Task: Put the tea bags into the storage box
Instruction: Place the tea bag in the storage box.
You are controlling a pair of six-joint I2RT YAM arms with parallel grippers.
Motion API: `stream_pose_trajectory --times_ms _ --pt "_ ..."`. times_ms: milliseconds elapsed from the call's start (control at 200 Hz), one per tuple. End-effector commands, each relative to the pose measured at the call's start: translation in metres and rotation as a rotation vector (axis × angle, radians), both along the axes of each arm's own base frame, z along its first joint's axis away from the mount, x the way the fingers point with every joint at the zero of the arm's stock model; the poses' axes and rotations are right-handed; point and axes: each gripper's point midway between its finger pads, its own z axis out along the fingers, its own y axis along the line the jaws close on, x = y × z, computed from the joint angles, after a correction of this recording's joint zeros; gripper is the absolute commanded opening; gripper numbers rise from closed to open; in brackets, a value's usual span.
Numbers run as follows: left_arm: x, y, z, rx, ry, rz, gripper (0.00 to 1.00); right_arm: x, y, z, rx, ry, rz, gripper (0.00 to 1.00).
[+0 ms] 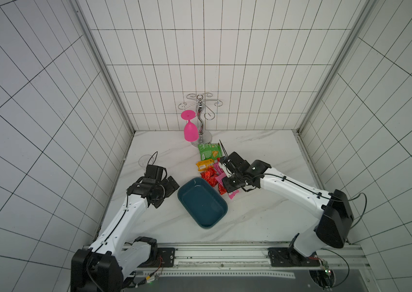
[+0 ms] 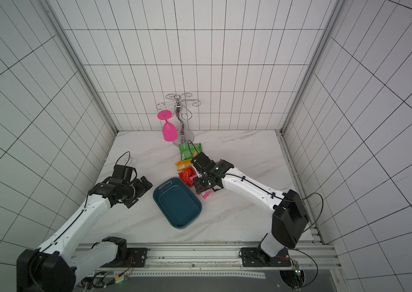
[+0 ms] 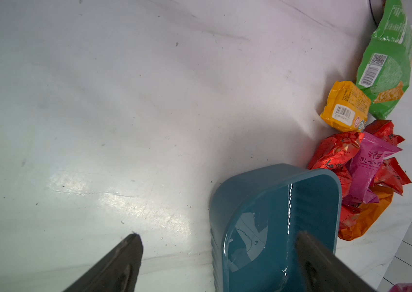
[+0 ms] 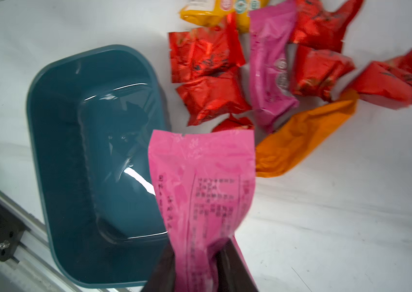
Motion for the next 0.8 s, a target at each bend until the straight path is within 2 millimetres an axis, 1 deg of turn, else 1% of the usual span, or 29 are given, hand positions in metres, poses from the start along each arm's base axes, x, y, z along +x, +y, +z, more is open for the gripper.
stream_pose_trajectory --times_ms 0,75,145,205,230,380,460,520,570,655,710,795 --pt "-0.001 0.011 0.017 0.041 -0.043 0.030 0.98 -0.018 0.037 -0.009 -0.008 0.016 0.121 0.25" --pt "-0.009 0.018 0.020 0.071 -0.027 0.048 0.98 -0.029 0.060 -0.026 -0.018 0.048 0.180 0.25" --pt "-0.018 0.023 0.020 0.090 -0.014 0.057 0.98 -0.036 0.076 -0.042 -0.032 0.077 0.217 0.24" --pt "-0.024 0.025 0.020 0.093 -0.008 0.061 0.98 -0.037 0.082 -0.055 -0.058 0.085 0.223 0.24" --pt "-0.026 0.025 0.020 0.092 -0.010 0.061 0.98 -0.033 0.089 -0.056 -0.043 0.068 0.219 0.24" --pt "-0.031 0.023 0.023 0.073 -0.045 0.046 0.97 -0.024 0.090 -0.072 -0.084 0.050 0.200 0.27" --pt "-0.030 0.022 0.026 0.067 -0.066 0.041 0.97 -0.021 0.088 -0.075 -0.103 0.039 0.183 0.32" --pt "-0.030 0.022 0.026 0.070 -0.071 0.033 0.97 -0.019 0.086 -0.069 -0.102 0.025 0.168 0.36" --pt "-0.030 0.021 0.026 0.072 -0.071 0.019 0.97 -0.017 0.084 -0.059 -0.083 0.007 0.150 0.41" --pt "-0.030 0.020 0.024 0.081 -0.064 -0.002 0.97 -0.013 0.082 -0.032 -0.032 -0.029 0.107 0.47" --pt "-0.029 0.018 0.024 0.081 -0.064 -0.022 0.97 -0.009 0.078 -0.014 0.004 -0.049 0.065 0.49" --pt "-0.024 0.014 0.026 0.073 -0.067 -0.049 0.98 0.002 0.063 0.007 0.044 -0.065 -0.031 0.52"
